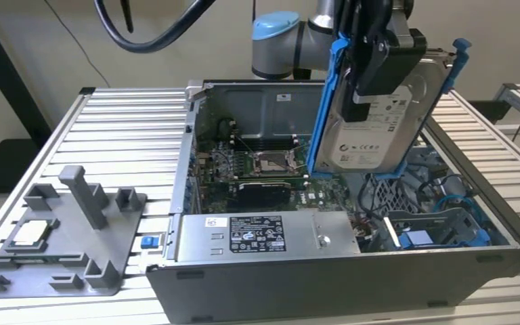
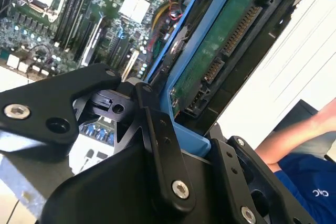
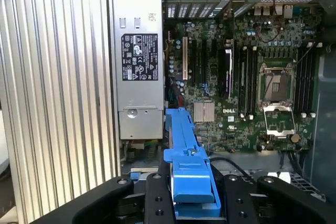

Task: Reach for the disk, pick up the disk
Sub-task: 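Pick up the disk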

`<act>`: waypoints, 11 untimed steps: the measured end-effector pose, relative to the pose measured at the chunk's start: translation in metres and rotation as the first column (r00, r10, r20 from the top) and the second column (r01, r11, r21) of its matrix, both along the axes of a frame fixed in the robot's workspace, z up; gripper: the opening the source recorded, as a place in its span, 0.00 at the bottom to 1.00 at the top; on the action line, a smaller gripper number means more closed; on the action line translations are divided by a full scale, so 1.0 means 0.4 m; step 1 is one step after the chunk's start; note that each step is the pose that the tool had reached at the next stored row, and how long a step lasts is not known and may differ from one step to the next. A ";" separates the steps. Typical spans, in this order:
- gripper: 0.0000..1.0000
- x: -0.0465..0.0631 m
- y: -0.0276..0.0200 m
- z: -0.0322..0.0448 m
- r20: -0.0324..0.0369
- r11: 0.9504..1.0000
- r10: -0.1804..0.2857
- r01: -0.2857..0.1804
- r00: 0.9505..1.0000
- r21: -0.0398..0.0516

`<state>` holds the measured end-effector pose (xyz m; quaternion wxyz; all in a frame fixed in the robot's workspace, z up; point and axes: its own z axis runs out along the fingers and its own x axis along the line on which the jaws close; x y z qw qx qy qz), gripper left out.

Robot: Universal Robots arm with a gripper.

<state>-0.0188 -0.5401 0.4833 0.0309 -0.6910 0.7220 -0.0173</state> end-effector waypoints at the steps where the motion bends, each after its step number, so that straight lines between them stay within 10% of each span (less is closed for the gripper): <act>1: 0.00 0.000 -0.005 0.000 0.000 1.000 0.000 0.000 1.000 0.000; 11: 0.00 0.001 -0.051 -0.001 0.000 1.000 0.000 0.000 1.000 0.000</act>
